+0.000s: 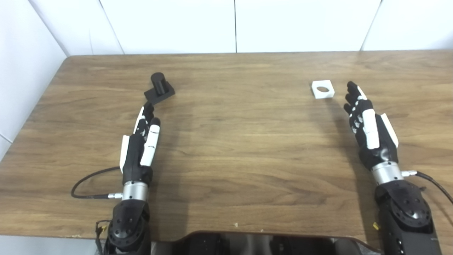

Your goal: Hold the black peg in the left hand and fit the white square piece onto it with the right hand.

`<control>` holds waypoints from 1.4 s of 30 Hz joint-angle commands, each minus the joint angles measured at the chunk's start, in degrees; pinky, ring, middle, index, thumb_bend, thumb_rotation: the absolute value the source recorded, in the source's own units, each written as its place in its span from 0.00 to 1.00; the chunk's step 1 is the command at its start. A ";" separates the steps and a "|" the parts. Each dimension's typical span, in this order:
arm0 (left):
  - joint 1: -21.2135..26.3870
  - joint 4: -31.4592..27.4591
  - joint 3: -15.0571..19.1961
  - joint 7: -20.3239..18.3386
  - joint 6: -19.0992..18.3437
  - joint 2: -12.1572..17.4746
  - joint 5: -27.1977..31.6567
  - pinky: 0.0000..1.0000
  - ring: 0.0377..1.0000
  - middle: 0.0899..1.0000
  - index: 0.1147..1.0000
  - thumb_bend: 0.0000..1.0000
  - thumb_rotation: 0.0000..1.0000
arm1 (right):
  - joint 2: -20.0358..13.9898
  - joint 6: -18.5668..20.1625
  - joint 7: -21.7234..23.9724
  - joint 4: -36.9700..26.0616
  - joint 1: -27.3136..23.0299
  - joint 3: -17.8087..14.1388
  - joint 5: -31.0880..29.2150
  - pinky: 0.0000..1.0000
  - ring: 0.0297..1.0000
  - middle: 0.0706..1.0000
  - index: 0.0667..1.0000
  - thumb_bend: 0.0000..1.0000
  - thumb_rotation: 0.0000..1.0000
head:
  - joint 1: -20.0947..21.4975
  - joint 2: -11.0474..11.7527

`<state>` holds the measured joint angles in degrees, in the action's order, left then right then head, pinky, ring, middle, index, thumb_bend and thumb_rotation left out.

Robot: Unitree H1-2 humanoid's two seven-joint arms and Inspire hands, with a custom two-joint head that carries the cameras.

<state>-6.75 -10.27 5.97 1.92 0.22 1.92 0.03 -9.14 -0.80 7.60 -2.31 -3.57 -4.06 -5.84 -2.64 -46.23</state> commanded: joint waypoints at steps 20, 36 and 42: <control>-1.00 -0.29 -0.19 0.32 -0.25 -0.25 -0.08 1.00 1.00 0.99 0.97 0.49 0.74 | 1.58 -1.01 -1.27 1.30 2.54 0.24 0.04 1.00 1.00 0.99 0.95 0.61 0.99 | -0.31 -0.01; 3.30 -4.96 -0.75 3.88 -9.39 1.77 -15.75 0.95 0.96 0.97 0.95 0.59 0.39 | 1.48 -1.93 -1.35 2.24 2.29 0.61 0.94 0.95 1.00 0.99 0.95 0.62 1.00 | -0.33 0.50; 6.47 -4.41 -1.69 4.89 -10.55 4.81 -24.25 0.96 0.99 1.00 0.95 0.66 0.37 | 1.36 -1.99 -1.63 2.20 2.24 0.50 1.86 0.88 0.98 0.98 0.94 0.63 1.00 | -0.37 0.82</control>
<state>-2.57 -13.31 4.45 5.03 -11.03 5.29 -21.66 -8.66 -0.99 6.53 -2.38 -3.43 -3.80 -3.93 -2.99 -45.35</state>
